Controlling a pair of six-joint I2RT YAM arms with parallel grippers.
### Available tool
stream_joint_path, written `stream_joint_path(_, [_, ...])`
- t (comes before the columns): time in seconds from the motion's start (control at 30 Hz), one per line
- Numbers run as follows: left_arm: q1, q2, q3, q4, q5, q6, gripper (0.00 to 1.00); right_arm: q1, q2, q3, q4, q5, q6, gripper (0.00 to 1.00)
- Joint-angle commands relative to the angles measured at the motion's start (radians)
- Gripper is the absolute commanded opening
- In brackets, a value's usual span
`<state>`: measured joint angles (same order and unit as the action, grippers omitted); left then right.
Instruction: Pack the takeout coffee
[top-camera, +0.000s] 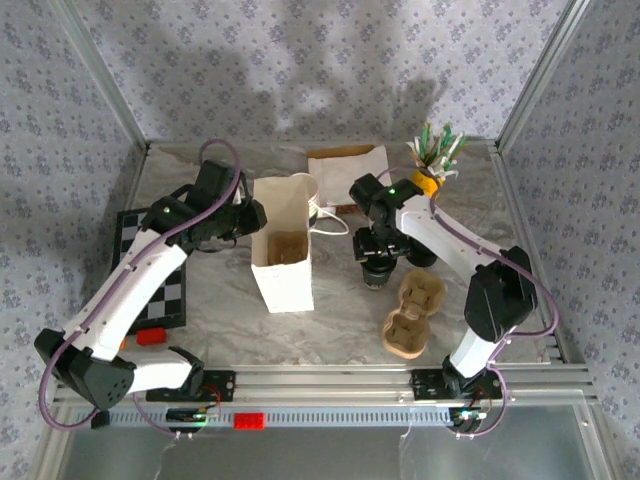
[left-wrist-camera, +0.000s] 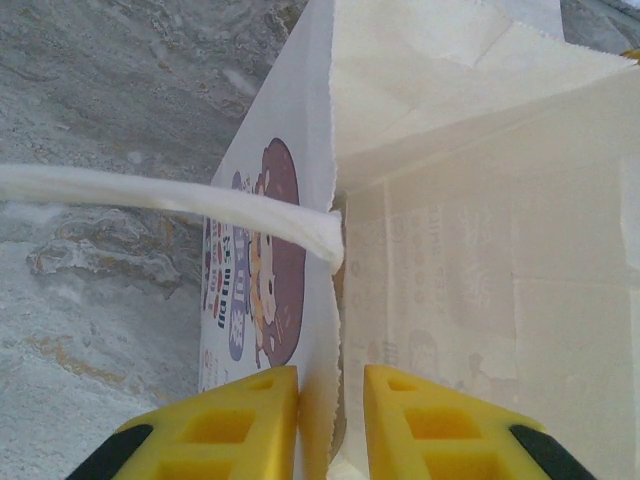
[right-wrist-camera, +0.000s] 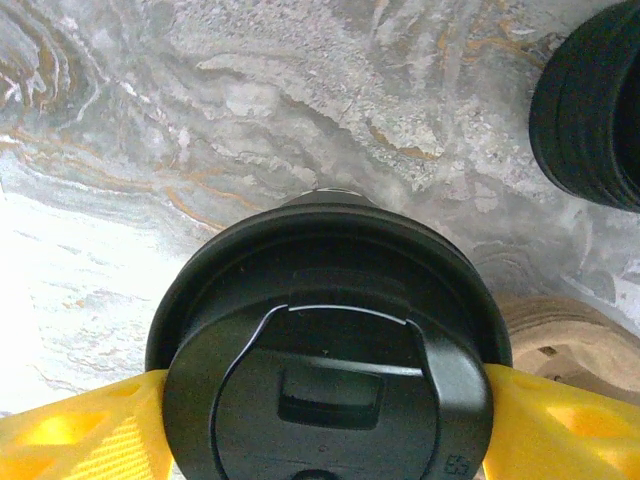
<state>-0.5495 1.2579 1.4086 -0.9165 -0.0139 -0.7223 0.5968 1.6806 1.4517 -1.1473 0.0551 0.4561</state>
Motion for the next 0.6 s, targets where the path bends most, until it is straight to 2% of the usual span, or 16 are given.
stream_joint_path(0.0, [0.004,-0.009,0.009,0.002,0.014,0.013,0.24,0.017,0.017,-0.001,-0.011,-0.005,-0.049,0.81])
stream_joint_path(0.1, [0.005,-0.003,0.013,-0.001,0.014,0.014,0.24,0.016,0.0,-0.005,-0.009,-0.042,-0.022,0.84])
stream_joint_path(0.3, [0.006,-0.002,0.013,0.001,0.015,0.015,0.24,0.012,-0.017,-0.009,-0.002,-0.01,0.08,0.88])
stream_joint_path(0.57, [0.005,-0.004,0.015,-0.005,0.014,0.015,0.25,0.006,-0.013,-0.048,0.02,-0.02,0.123,0.86])
